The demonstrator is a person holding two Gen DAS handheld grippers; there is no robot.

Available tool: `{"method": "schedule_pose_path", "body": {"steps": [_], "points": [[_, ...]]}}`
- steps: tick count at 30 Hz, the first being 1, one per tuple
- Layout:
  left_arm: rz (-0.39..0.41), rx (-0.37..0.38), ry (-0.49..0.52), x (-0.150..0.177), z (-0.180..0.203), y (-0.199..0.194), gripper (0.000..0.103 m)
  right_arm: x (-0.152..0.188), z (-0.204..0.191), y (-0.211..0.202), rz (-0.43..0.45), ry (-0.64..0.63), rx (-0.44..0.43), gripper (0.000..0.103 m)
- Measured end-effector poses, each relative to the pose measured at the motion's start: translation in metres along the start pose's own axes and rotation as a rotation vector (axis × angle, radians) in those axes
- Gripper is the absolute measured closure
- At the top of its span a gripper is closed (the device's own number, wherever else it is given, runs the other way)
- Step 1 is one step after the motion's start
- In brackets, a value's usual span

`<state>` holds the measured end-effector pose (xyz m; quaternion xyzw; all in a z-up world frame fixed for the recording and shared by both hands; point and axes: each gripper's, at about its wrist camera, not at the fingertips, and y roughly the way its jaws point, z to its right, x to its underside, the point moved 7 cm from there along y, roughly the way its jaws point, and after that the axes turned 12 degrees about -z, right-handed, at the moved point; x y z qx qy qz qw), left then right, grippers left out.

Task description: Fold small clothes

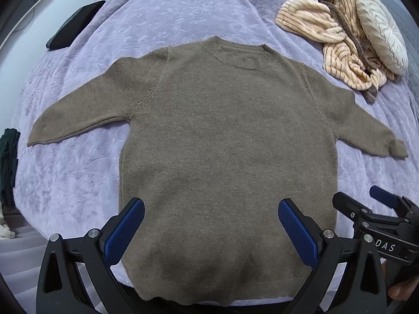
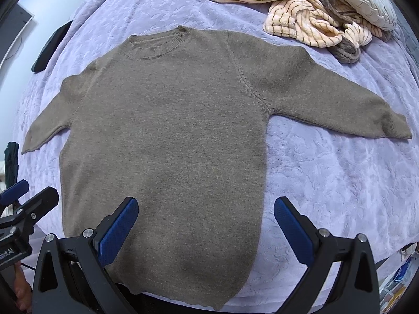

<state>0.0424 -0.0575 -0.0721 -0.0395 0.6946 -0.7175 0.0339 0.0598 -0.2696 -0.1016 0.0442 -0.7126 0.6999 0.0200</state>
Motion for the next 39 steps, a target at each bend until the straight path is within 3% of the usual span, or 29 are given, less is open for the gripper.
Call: {"method": "schedule_pose_path", "body": {"steps": [5, 8, 18, 22, 24, 28, 34, 39], "points": [[0.003, 0.111, -0.055, -0.021, -0.037, 0.011, 0.001, -0.003, -0.019, 0.0, 0.014, 0.005, -0.016, 0.0], [0.016, 0.143, -0.107, -0.036, -0.079, 0.019, 0.001, -0.004, -0.039, 0.005, 0.009, 0.005, -0.013, 0.0], [0.135, 0.201, -0.414, -0.072, -0.287, 0.058, 0.001, -0.014, -0.159, 0.044, -0.053, -0.071, -0.047, 0.0], [0.139, 0.347, -0.578, -0.07, -0.355, 0.095, 0.001, -0.015, -0.208, 0.06, -0.077, -0.146, -0.046, 0.0], [0.138, 0.384, -0.637, -0.069, -0.377, 0.114, 0.001, -0.015, -0.22, 0.064, -0.085, -0.161, -0.05, 0.0], [0.16, 0.491, -0.683, -0.073, -0.387, 0.132, 0.001, -0.014, -0.235, 0.074, -0.111, -0.19, -0.034, 0.0], [0.288, 0.613, -0.571, -0.103, -0.373, 0.106, 0.001, -0.015, -0.243, 0.078, -0.124, -0.214, -0.011, 0.0], [0.264, 0.57, -0.609, -0.123, -0.377, 0.118, 0.001, -0.019, -0.247, 0.077, -0.118, -0.228, -0.011, 0.0]]}}
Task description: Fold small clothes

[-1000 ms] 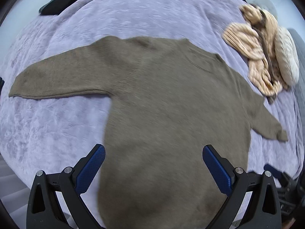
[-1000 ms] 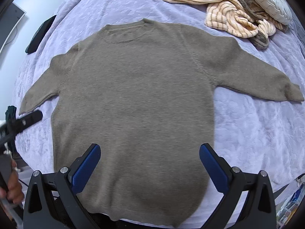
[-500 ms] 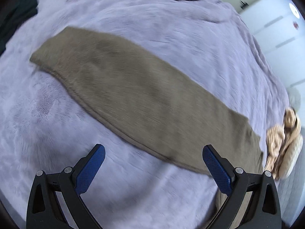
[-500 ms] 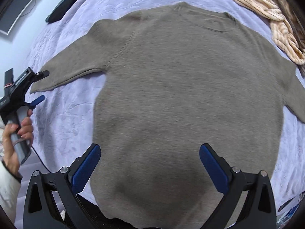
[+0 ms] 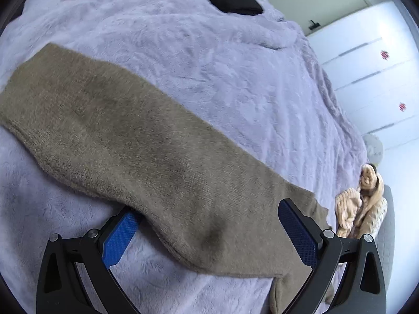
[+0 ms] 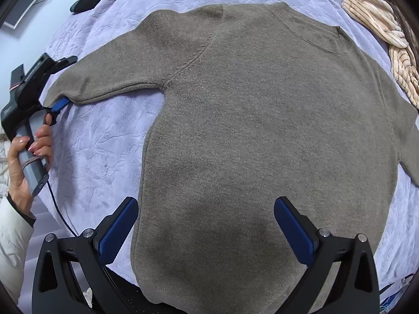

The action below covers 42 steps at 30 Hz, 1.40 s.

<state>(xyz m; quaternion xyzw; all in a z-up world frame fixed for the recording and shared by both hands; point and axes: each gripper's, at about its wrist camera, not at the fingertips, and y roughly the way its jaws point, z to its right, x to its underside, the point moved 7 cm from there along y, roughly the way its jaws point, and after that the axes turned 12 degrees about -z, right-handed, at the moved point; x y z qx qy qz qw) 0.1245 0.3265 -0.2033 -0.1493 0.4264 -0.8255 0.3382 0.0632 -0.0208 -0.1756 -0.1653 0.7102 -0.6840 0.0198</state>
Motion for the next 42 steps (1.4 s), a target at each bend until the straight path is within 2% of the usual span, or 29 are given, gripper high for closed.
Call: {"method": "schedule_pose_path", "body": {"steps": [1, 3, 5, 6, 7, 8, 13, 14, 15, 16, 17, 19, 24, 27, 32, 35, 39, 42], "points": [[0.002, -0.002, -0.025, -0.002, -0.004, 0.002, 0.001, -0.001, -0.001, 0.0, 0.002, -0.004, -0.001, 0.0], [0.022, -0.009, -0.054, -0.005, -0.007, -0.002, 0.014, -0.001, -0.001, 0.0, 0.004, -0.008, -0.005, 0.0], [0.039, -0.038, -0.061, -0.006, -0.01, -0.008, 0.046, -0.002, 0.0, -0.002, 0.011, -0.008, -0.012, 0.0], [0.049, -0.039, -0.054, -0.005, -0.01, -0.012, 0.053, -0.002, 0.001, -0.002, 0.013, -0.006, -0.015, 0.0], [0.056, -0.03, -0.032, -0.005, -0.005, -0.015, 0.07, -0.003, 0.003, -0.003, 0.013, -0.002, -0.021, 0.0], [0.062, -0.024, -0.008, -0.003, 0.0, -0.019, 0.078, -0.002, 0.005, -0.003, 0.013, 0.001, -0.026, 0.0], [0.116, -0.04, 0.176, 0.01, 0.068, -0.039, 0.078, -0.003, 0.027, 0.0, 0.033, 0.031, -0.007, 0.003], [0.118, -0.034, 0.21, 0.015, 0.084, -0.039, 0.078, -0.004, 0.032, 0.003, 0.026, 0.037, 0.0, 0.009], [0.116, -0.025, 0.244, 0.02, 0.101, -0.039, 0.078, -0.003, 0.037, 0.007, 0.017, 0.044, 0.001, 0.02], [0.111, -0.013, 0.279, 0.027, 0.119, -0.037, 0.078, -0.003, 0.043, 0.011, 0.003, 0.053, -0.008, 0.025], [0.106, -0.002, 0.31, 0.035, 0.135, -0.035, 0.078, -0.002, 0.047, 0.014, -0.008, 0.062, -0.02, 0.028], [0.095, 0.018, 0.384, 0.051, 0.172, -0.029, 0.078, 0.001, 0.058, 0.014, -0.009, 0.084, -0.041, 0.028], [0.012, 0.078, 0.585, 0.109, 0.261, 0.007, 0.078, 0.011, 0.085, 0.006, 0.024, 0.12, -0.052, 0.028], [-0.091, 0.094, 0.672, 0.156, 0.297, 0.048, 0.078, 0.019, 0.111, 0.003, 0.036, 0.175, -0.053, 0.028], [-0.234, 0.068, 0.779, 0.226, 0.321, 0.114, 0.078, 0.03, 0.159, 0.005, 0.041, 0.269, -0.044, 0.028], [-0.288, 0.013, 0.818, 0.254, 0.32, 0.145, 0.078, 0.035, 0.178, 0.008, 0.038, 0.302, -0.037, 0.028], [-0.323, -0.074, 0.81, 0.262, 0.308, 0.161, 0.077, 0.037, 0.194, 0.01, 0.035, 0.337, -0.042, 0.028], [-0.278, -0.101, 0.777, 0.25, 0.297, 0.138, 0.075, 0.03, 0.196, 0.002, 0.057, 0.327, -0.041, 0.028]]}}
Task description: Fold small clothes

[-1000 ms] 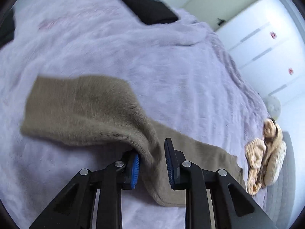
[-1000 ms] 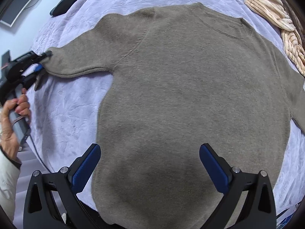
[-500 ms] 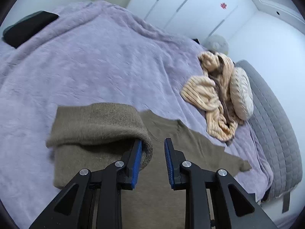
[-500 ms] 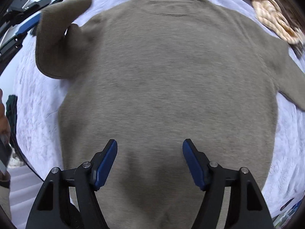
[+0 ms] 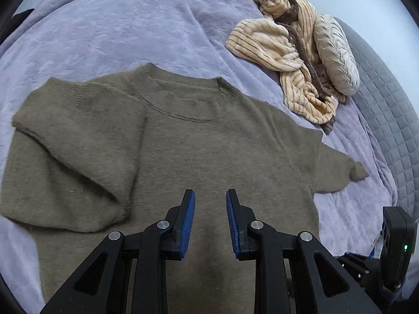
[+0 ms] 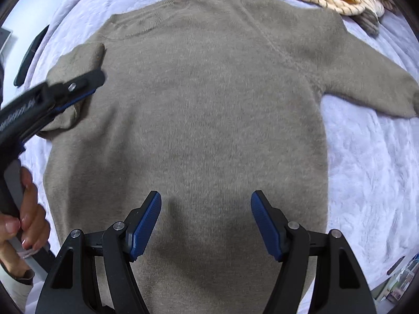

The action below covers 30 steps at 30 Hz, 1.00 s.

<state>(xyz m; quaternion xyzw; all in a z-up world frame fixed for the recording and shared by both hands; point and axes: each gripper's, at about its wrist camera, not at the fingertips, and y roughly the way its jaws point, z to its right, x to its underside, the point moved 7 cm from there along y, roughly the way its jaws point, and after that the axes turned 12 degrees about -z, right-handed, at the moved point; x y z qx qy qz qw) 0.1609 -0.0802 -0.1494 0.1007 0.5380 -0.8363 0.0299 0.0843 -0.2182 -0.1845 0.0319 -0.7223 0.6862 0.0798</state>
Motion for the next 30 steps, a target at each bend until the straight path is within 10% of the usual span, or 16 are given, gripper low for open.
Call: {"method": "schedule_pose_path", "body": {"steps": [2, 3, 12, 19, 20, 21, 22, 30], "points": [[0.04, -0.057, -0.051, 0.004, -0.023, -0.022, 0.03, -0.012, -0.011, -0.009, 0.028, -0.034, -0.005, 0.028], [0.085, -0.096, -0.083, 0.007, -0.036, -0.036, 0.023, -0.02, -0.022, -0.015, 0.051, -0.068, -0.005, 0.027], [0.069, -0.295, -0.313, 0.054, -0.151, -0.059, 0.022, -0.098, -0.177, -0.032, 0.227, -0.503, 0.075, 0.023], [0.062, -0.334, -0.425, 0.058, -0.189, -0.043, 0.022, -0.133, -0.247, 0.032, 0.297, -0.717, 0.493, 0.024], [0.056, -0.336, -0.43, 0.057, -0.191, -0.039, 0.022, -0.138, -0.244, 0.037, 0.299, -0.716, 0.529, 0.031], [0.049, -0.341, -0.432, 0.057, -0.194, -0.036, 0.022, -0.144, -0.245, 0.041, 0.308, -0.717, 0.543, 0.071], [0.045, -0.348, -0.434, 0.056, -0.195, -0.034, 0.022, -0.145, -0.243, 0.038, 0.303, -0.719, 0.515, 0.098], [0.051, -0.394, -0.439, 0.05, -0.192, -0.03, 0.022, -0.158, -0.143, -0.073, 0.486, -0.351, 0.161, 0.097]]}}
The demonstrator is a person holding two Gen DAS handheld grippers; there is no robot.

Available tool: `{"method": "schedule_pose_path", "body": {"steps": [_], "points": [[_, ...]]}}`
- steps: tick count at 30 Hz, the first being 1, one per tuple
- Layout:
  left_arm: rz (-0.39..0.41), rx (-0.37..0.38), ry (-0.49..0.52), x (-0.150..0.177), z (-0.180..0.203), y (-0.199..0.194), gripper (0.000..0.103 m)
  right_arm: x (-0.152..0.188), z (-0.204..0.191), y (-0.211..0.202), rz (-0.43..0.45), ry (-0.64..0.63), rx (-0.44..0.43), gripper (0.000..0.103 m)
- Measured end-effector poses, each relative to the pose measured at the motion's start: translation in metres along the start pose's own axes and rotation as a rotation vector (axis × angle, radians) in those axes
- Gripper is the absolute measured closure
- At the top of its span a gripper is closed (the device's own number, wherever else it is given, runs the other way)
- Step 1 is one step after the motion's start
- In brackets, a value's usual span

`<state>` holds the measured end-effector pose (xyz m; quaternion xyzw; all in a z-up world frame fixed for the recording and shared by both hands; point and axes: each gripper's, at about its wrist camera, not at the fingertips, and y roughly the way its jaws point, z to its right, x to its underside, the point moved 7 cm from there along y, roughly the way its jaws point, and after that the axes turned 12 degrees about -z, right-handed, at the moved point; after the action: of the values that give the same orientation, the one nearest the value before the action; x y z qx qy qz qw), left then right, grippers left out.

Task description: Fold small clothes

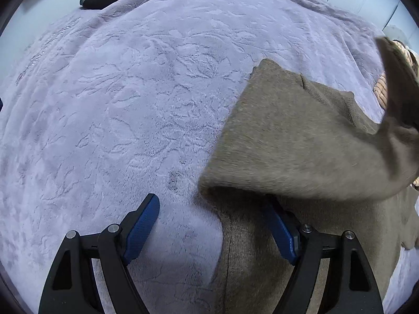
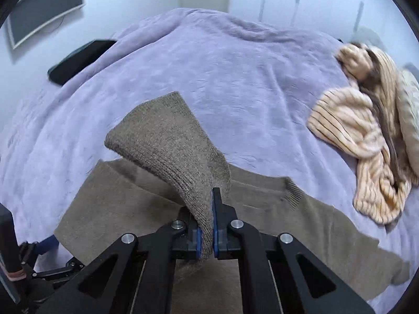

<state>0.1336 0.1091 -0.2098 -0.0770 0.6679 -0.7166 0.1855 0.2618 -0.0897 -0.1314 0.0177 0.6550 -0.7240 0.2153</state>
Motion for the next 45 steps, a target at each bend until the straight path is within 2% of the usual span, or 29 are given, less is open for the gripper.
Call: {"method": "schedule_pose_path", "body": {"steps": [3, 4, 6, 8, 10, 12, 15, 17, 19, 20, 21, 26, 29, 30, 31, 33, 34, 36, 41, 43, 45], "points": [[0.004, -0.025, 0.01, -0.002, 0.005, 0.003, 0.022, 0.026, 0.066, 0.004, -0.028, 0.191, -0.023, 0.097], [0.001, -0.032, 0.015, -0.004, 0.008, 0.006, 0.022, 0.043, 0.093, 0.013, -0.062, 0.265, -0.035, 0.097], [-0.004, -0.043, 0.032, -0.004, 0.013, 0.01, 0.022, 0.072, 0.12, 0.032, -0.126, 0.36, -0.096, 0.097], [0.004, -0.068, 0.044, -0.005, 0.017, 0.012, 0.022, 0.104, 0.138, 0.057, -0.201, 0.447, -0.236, 0.096], [0.008, -0.079, 0.041, -0.005, 0.018, 0.013, 0.022, 0.126, 0.144, 0.068, -0.243, 0.517, -0.331, 0.091], [0.008, -0.081, 0.035, -0.005, 0.018, 0.014, 0.022, 0.133, 0.153, 0.074, -0.246, 0.58, -0.37, 0.073], [0.009, -0.078, 0.017, -0.004, 0.017, 0.013, 0.022, 0.136, 0.169, 0.07, -0.206, 0.688, -0.428, 0.066], [0.001, -0.059, -0.015, 0.0, 0.013, 0.013, 0.022, 0.134, 0.178, 0.069, -0.203, 0.725, -0.439, 0.066], [-0.017, -0.008, -0.081, 0.001, 0.005, 0.015, 0.022, 0.127, 0.185, 0.069, -0.203, 0.731, -0.433, 0.068], [-0.019, 0.023, -0.119, 0.001, 0.001, 0.015, 0.022, 0.12, 0.184, 0.065, -0.187, 0.713, -0.444, 0.087], [-0.015, 0.05, -0.153, 0.001, -0.004, 0.015, 0.022, 0.114, 0.183, 0.059, -0.173, 0.692, -0.449, 0.094], [0.012, 0.131, -0.272, 0.001, -0.017, 0.013, 0.022, 0.081, 0.18, 0.04, -0.061, 0.596, -0.528, 0.095], [0.02, 0.121, -0.273, 0.006, -0.018, 0.014, 0.022, 0.081, 0.19, 0.048, -0.043, 0.6, -0.507, 0.095], [0.02, 0.105, -0.255, 0.007, -0.016, 0.014, 0.022, 0.083, 0.193, 0.057, -0.06, 0.604, -0.499, 0.095], [0.012, 0.086, -0.228, 0.007, -0.013, 0.015, 0.022, 0.093, 0.197, 0.075, -0.116, 0.621, -0.488, 0.094], [-0.012, 0.056, -0.173, 0.008, -0.009, 0.012, 0.022, 0.111, 0.206, 0.1, -0.198, 0.666, -0.471, 0.086], [-0.023, 0.046, -0.147, 0.011, -0.01, 0.008, 0.022, 0.121, 0.208, 0.101, -0.194, 0.695, -0.491, 0.086], [-0.042, 0.028, -0.092, 0.02, -0.013, 0.001, 0.022, 0.131, 0.211, 0.096, -0.192, 0.715, -0.48, 0.081], [-0.055, -0.038, 0.014, 0.036, -0.031, -0.023, 0.022, 0.153, 0.218, 0.069, -0.225, 0.7, -0.301, 0.078], [-0.035, -0.048, 0.03, 0.032, -0.037, -0.036, 0.022, 0.159, 0.229, 0.048, -0.2, 0.688, -0.239, 0.078], [-0.013, -0.041, 0.047, 0.022, -0.038, -0.046, 0.022, 0.158, 0.237, 0.026, -0.16, 0.668, -0.246, 0.075]]}}
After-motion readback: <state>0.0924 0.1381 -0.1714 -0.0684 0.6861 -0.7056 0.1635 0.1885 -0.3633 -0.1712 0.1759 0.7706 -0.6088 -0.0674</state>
